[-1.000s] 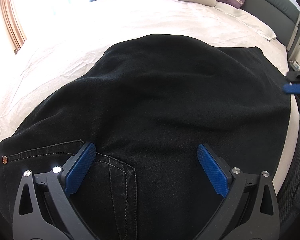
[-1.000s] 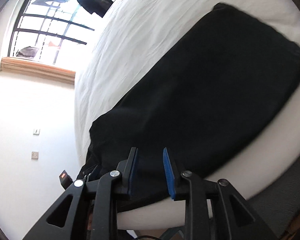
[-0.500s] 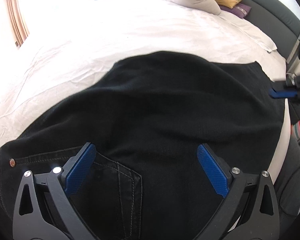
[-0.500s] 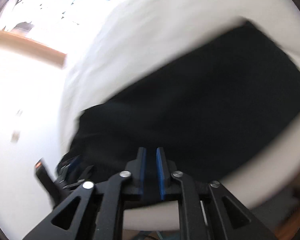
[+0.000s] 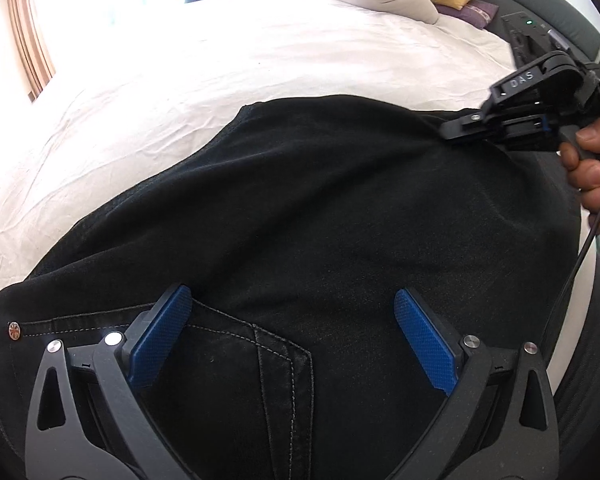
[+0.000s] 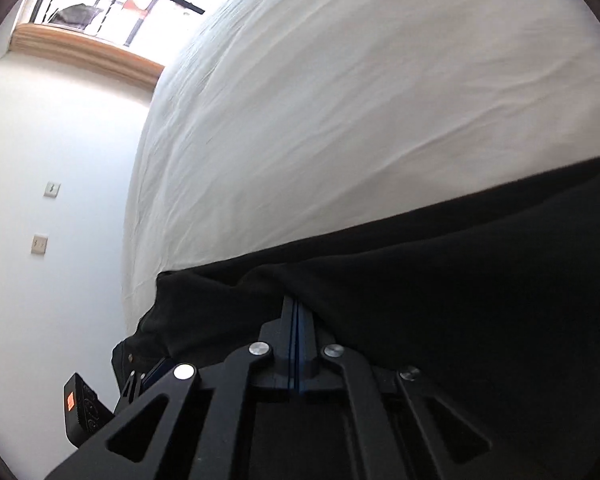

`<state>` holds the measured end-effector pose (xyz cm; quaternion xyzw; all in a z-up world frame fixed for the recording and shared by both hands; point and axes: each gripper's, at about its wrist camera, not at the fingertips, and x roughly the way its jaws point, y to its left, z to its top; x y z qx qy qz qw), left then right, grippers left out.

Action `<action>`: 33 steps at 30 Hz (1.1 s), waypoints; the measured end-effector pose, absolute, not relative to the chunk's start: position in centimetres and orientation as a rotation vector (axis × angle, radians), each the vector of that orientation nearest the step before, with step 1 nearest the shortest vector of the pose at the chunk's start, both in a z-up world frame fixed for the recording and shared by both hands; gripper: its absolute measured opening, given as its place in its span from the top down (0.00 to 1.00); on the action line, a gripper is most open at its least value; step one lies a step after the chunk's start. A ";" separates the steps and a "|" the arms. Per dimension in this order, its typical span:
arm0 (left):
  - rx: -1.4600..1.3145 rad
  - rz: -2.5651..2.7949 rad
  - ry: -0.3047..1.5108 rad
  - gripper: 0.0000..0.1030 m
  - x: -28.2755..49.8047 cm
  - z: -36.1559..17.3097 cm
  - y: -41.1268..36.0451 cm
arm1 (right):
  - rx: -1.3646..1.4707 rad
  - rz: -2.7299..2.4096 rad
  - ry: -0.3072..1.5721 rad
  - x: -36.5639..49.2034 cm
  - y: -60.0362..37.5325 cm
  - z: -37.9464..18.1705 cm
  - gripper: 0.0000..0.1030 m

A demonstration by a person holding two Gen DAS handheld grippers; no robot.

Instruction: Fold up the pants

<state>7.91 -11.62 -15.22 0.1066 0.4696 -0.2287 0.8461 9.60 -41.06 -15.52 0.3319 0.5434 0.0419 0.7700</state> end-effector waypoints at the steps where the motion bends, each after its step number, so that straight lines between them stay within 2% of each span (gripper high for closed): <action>1: 0.228 -0.477 0.988 0.00 7.8 -15.2 -11.5 | 0.675 0.068 1.179 9.2 -41.4 -14.5 0.98; 2: 0.232 -0.471 0.985 0.00 7.9 -15.1 -11.8 | 0.644 0.101 1.169 9.3 -40.6 -13.4 0.92; 4: 0.232 -0.460 0.977 0.00 7.7 -15.2 -12.1 | 0.648 0.303 1.143 10.6 -37.5 -11.4 0.73; 6: 0.231 -0.457 0.975 0.00 7.6 -15.4 -12.3 | 0.610 0.485 1.129 11.8 -33.5 -9.9 0.63; 9: 0.222 -0.464 0.973 0.00 7.6 -15.5 -12.4 | 0.575 0.620 1.181 14.3 -28.6 -11.3 0.61; 11: 0.219 -0.467 0.972 0.00 7.6 -15.5 -12.1 | 0.589 0.549 1.236 15.2 -29.0 -14.1 0.61; 12: 0.215 -0.469 0.971 0.00 7.6 -15.5 -11.9 | 0.602 0.491 1.245 15.8 -29.4 -15.3 0.63; 13: 0.208 -0.473 0.972 0.00 7.6 -15.5 -11.7 | 0.658 0.461 1.238 16.3 -30.6 -16.5 0.88; 14: 0.202 -0.476 0.972 0.00 7.5 -15.5 -11.6 | 0.716 0.419 1.223 16.4 -32.3 -17.3 1.00; 18: 0.196 -0.478 0.965 0.00 7.5 -15.6 -11.4 | 0.712 0.197 1.112 14.5 -37.8 -16.1 1.00; 20: 0.197 -0.476 0.962 0.00 7.6 -15.7 -11.2 | 0.694 0.194 1.067 13.1 -38.7 -14.2 0.88; 22: 0.199 -0.473 0.961 0.00 7.6 -15.8 -11.2 | 0.714 0.368 1.049 12.1 -37.0 -12.9 0.82; 23: 0.201 -0.472 0.961 0.00 7.5 -15.8 -11.2 | 0.705 0.451 1.066 11.8 -34.4 -13.0 0.78; 25: 0.202 -0.472 0.962 0.00 7.4 -15.8 -11.3 | 0.621 0.554 1.138 11.5 -30.7 -13.9 0.65; 27: 0.203 -0.473 0.964 0.00 7.2 -15.8 -11.6 | 0.574 0.548 1.187 11.6 -29.3 -15.6 0.64; 29: 0.202 -0.475 0.966 0.00 7.5 -15.9 -11.7 | 0.695 0.497 1.168 12.0 -31.9 -17.2 0.85; 30: 0.203 -0.475 0.966 0.00 7.6 -15.9 -11.7 | 0.740 0.421 1.149 11.8 -34.1 -17.5 1.00; 33: 0.219 -0.468 0.964 0.00 7.6 -16.1 -12.1 | 0.791 0.241 1.065 9.1 -41.0 -17.0 1.00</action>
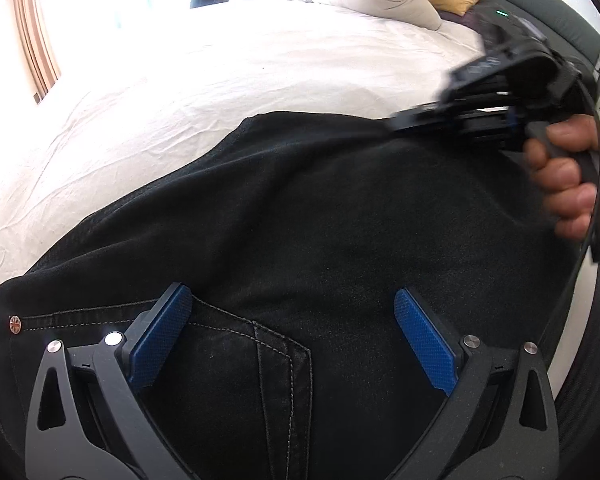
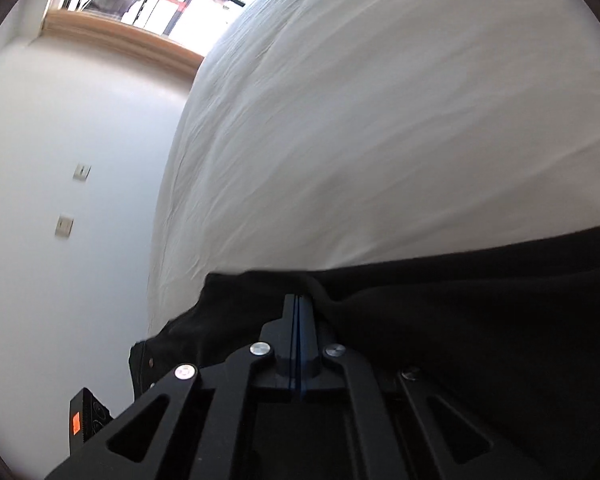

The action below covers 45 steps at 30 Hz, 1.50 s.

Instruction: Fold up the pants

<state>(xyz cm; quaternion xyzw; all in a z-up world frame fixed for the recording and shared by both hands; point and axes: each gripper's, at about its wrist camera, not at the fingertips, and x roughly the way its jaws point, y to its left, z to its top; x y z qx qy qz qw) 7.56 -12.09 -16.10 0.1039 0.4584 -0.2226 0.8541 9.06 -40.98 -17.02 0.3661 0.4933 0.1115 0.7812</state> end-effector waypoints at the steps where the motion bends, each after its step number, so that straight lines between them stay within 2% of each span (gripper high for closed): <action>1: 0.223 -0.465 0.963 0.00 7.5 -16.1 -12.2 | 0.801 0.197 1.039 8.0 -42.9 -16.8 1.00; 2: 0.226 -0.463 0.962 0.00 7.5 -16.2 -12.3 | 0.805 0.150 1.017 6.2 -45.2 -16.3 0.93; 3: 0.229 -0.461 0.961 0.00 7.4 -16.1 -12.5 | 0.824 0.123 0.990 4.2 -47.4 -16.1 0.69; 4: 0.231 -0.459 0.961 0.00 7.3 -16.1 -12.6 | 0.858 0.103 0.961 2.1 -49.8 -16.1 0.64; 6: 0.233 -0.458 0.961 0.00 7.1 -16.2 -13.0 | 0.925 0.002 0.930 -2.2 -55.1 -17.2 0.64; 7: 0.233 -0.457 0.962 0.00 7.1 -16.2 -13.0 | 0.979 -0.034 0.895 -4.3 -57.6 -17.9 0.73; 8: 0.233 -0.456 0.963 0.00 7.1 -16.2 -13.2 | 1.021 -0.089 0.869 -6.2 -60.1 -18.5 0.75; 10: 0.239 -0.450 0.966 0.00 7.1 -16.3 -13.5 | 1.047 -0.241 0.832 -9.6 -64.3 -19.1 1.00; 12: 0.247 -0.444 0.967 0.00 7.1 -16.3 -13.9 | 1.050 -0.366 0.781 -12.3 -67.3 -18.4 1.00; 13: 0.252 -0.440 0.968 0.00 7.1 -16.4 -14.1 | 1.023 -0.453 0.767 -13.4 -68.0 -17.3 0.96; 14: 0.256 -0.437 0.968 0.00 7.0 -16.4 -14.4 | 0.979 -0.547 0.764 -14.2 -67.8 -16.3 0.82; 15: 0.261 -0.434 0.968 0.00 6.9 -16.5 -14.6 | 0.973 -0.558 0.718 -15.1 -67.8 -15.1 0.56; 16: 0.265 -0.432 0.968 0.00 6.8 -16.3 -14.9 | 0.986 -0.515 0.679 -15.5 -67.2 -14.0 0.48; 18: 0.264 -0.430 0.973 0.00 6.7 -16.3 -15.3 | 1.009 -0.404 0.665 -15.8 -65.5 -12.9 0.45; 19: 0.262 -0.430 0.979 0.00 6.8 -16.2 -15.5 | 1.025 -0.355 0.672 -16.1 -64.9 -12.7 0.38; 20: 0.257 -0.430 0.985 0.00 6.8 -16.0 -15.6 | 1.041 -0.327 0.683 -16.1 -63.4 -13.0 0.35; 25: 0.046 -0.533 0.996 0.00 7.7 -13.3 -16.7 | 1.219 -0.256 0.727 -16.8 -59.2 -17.4 0.35; 29: 0.153 -0.668 1.000 0.01 8.2 -13.6 -23.2 | 1.259 -0.271 0.690 -15.8 -58.9 -17.9 0.35; 34: 0.196 -0.636 1.056 0.11 9.1 -15.5 -24.2 | 1.354 -0.292 0.657 -15.4 -60.7 -19.1 0.39; 35: 0.205 -0.627 1.057 0.22 9.0 -15.3 -23.7 | 1.341 -0.290 0.661 -15.5 -60.7 -19.1 0.39; 37: 0.198 -0.607 1.066 0.33 9.0 -15.3 -22.1 | 1.337 -0.287 0.656 -15.5 -60.7 -19.2 0.39; 38: 0.179 -0.592 1.073 0.43 9.0 -15.3 -21.1 | 1.342 -0.286 0.646 -15.7 -60.7 -19.3 0.39; 39: 0.152 -0.573 1.082 0.49 8.6 -15.4 -19.7 | 1.345 -0.288 0.639 -15.9 -60.8 -19.4 0.39; 40: 0.125 -0.549 1.089 0.61 8.6 -15.3 -18.5 | 1.346 -0.290 0.633 -16.5 -60.8 -19.5 0.40; 41: 0.099 -0.526 1.097 0.69 8.7 -15.5 -17.3 | 1.345 -0.291 0.630 -16.7 -60.8 -19.5 0.40; 45: 0.044 -0.506 1.083 0.69 8.7 -14.5 -16.5 | 1.334 -0.306 0.634 -16.3 -60.4 -19.5 0.39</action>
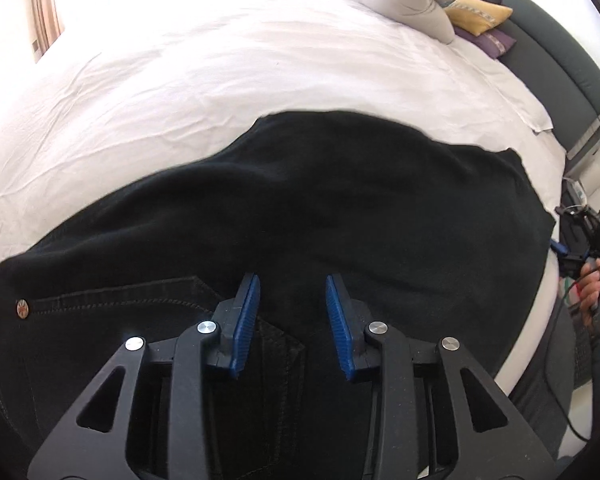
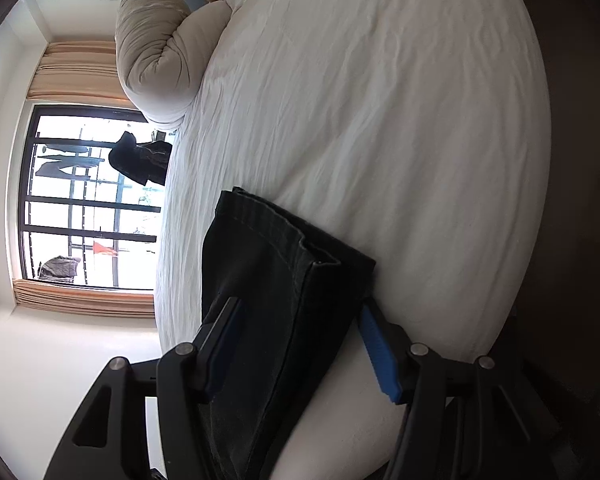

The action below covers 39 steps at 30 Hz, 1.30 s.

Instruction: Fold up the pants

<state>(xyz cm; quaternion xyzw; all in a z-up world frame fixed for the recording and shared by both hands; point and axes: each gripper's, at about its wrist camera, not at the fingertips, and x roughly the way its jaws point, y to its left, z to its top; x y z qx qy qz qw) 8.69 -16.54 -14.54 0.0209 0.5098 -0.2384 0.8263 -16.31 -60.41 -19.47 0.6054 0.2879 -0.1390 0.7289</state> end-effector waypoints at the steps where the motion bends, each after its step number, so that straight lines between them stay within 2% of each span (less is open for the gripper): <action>1: 0.035 -0.531 1.073 0.69 8.8 -14.1 -17.5 | 1.330 -0.310 0.633 -16.2 -60.2 -19.5 0.39; 4: -0.009 -0.665 1.060 0.66 10.3 -12.9 -21.6 | 1.323 -0.316 0.626 -15.8 -59.7 -19.4 0.33; 7: 0.002 -0.785 1.068 0.54 11.2 -13.0 -27.3 | 1.329 -0.309 0.621 -15.3 -59.5 -19.4 0.30; 11: -0.005 -0.826 1.194 0.54 13.0 -16.6 -32.1 | 1.344 -0.296 0.613 -15.2 -59.4 -19.6 0.29; 18: -0.064 -0.831 1.179 0.54 11.1 -17.5 -30.9 | 1.493 -0.243 0.517 -16.2 -60.2 -20.9 0.30; 29: -0.063 -0.822 1.183 0.55 9.7 -17.7 -29.8 | 1.445 -0.211 0.537 -14.2 -59.8 -20.3 0.30; 30: -0.052 -0.820 1.179 0.55 9.5 -17.4 -28.9 | 1.439 -0.207 0.540 -13.9 -59.8 -20.2 0.33; 32: -0.038 -0.814 1.172 0.55 9.2 -17.4 -29.0 | 1.429 -0.194 0.553 -13.3 -59.9 -20.4 0.46; 34: -0.038 -0.814 1.169 0.55 9.0 -17.4 -29.1 | 1.441 -0.194 0.566 -13.0 -60.0 -21.1 0.75; 37: -0.048 -0.818 1.170 0.55 8.9 -17.4 -28.7 | 1.465 -0.211 0.543 -13.3 -60.0 -21.8 0.88; 39: -0.057 -0.820 1.171 0.55 8.9 -17.5 -28.4 | 1.442 -0.229 0.529 -13.5 -59.7 -21.4 0.89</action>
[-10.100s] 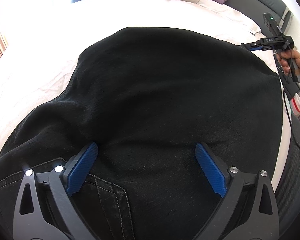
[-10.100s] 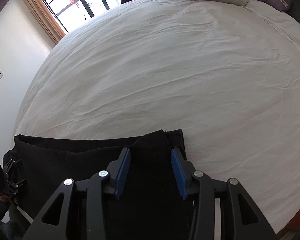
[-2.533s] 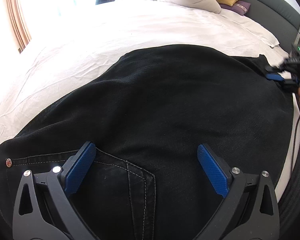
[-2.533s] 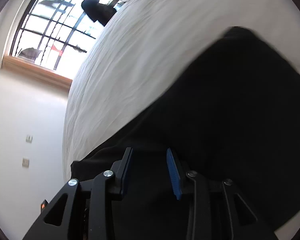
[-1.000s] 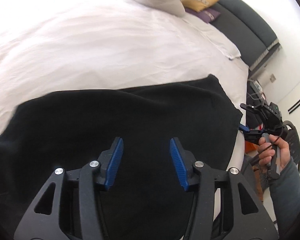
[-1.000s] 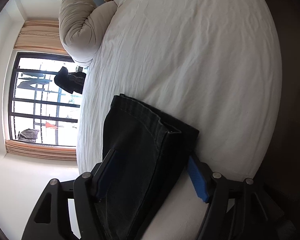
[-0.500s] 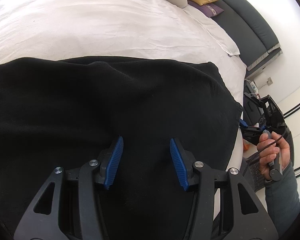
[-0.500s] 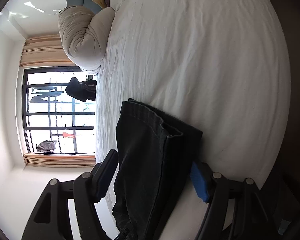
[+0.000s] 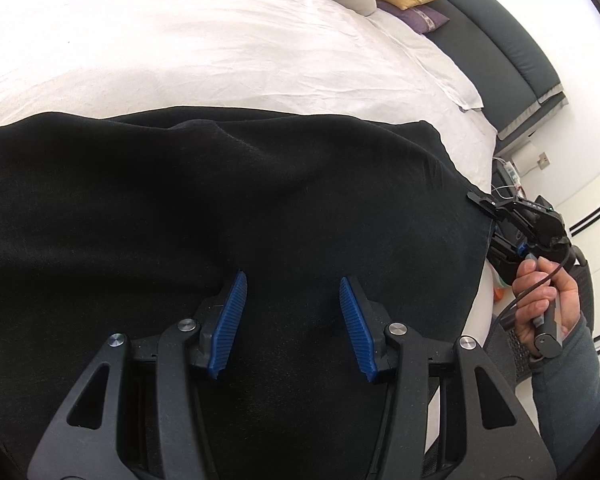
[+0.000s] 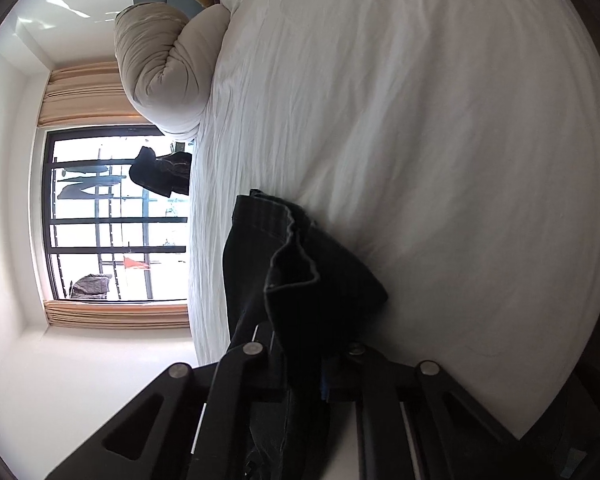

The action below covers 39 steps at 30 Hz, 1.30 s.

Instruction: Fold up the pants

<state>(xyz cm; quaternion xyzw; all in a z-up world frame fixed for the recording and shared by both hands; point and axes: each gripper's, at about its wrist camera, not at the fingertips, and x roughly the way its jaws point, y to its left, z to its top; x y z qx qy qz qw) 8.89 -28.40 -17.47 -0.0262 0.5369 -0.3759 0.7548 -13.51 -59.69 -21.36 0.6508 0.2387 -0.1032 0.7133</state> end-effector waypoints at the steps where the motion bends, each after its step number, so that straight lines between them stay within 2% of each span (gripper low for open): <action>1: -0.068 -0.822 1.173 0.55 8.9 -17.5 -28.2 | 1.426 -0.241 0.520 -13.6 -59.5 -21.0 0.90; 7: -0.158 -0.838 1.194 0.56 9.6 -17.9 -27.4 | 1.310 -0.307 0.512 -13.0 -58.2 -18.2 0.93; 12: -0.235 -0.847 1.198 0.56 9.9 -18.0 -25.9 | 1.069 -0.288 0.578 -10.0 -54.8 -13.1 0.94; 14: -0.302 -0.853 1.209 0.56 10.3 -18.1 -24.9 | 0.890 -0.250 0.633 -7.7 -51.6 -10.1 0.94; 15: -0.353 -0.846 1.217 0.59 10.5 -18.0 -24.1 | 0.783 -0.216 0.659 -6.6 -49.3 -8.6 0.94; 18: -0.534 -0.830 1.217 0.60 10.7 -17.5 -20.3 | 0.387 -0.071 0.748 -3.7 -39.7 -5.2 0.94; 21: -0.656 -0.785 1.178 0.60 10.7 -17.1 -15.7 | 0.038 0.119 0.816 -2.9 -29.1 -5.3 0.94; 23: -0.755 -0.754 1.161 0.53 10.6 -17.1 -12.4 | -0.081 0.225 0.855 -2.8 -23.9 -6.8 0.94; 27: -0.912 -0.736 1.175 0.51 10.4 -17.8 -7.8 | -0.059 0.243 0.909 -1.9 -20.5 -9.6 0.94; 28: -0.968 -0.739 1.162 0.42 10.2 -17.9 -6.7 | -0.047 0.240 0.912 -1.8 -20.3 -9.8 0.94; 29: -1.020 -0.748 1.150 0.29 10.2 -17.9 -5.8 | -0.042 0.238 0.913 -1.8 -20.2 -9.9 0.94; 32: -1.044 -0.763 1.166 0.16 10.8 -17.5 -5.3 | -0.052 0.233 0.902 -2.1 -20.0 -9.9 0.94; 36: -0.959 -0.774 1.221 0.15 11.7 -17.3 -6.4 | -0.068 0.232 0.900 -2.4 -19.1 -10.0 0.94; 39: -0.927 -0.750 1.237 0.25 12.1 -17.3 -6.3 | -0.091 0.241 0.906 -2.6 -18.5 -10.3 0.94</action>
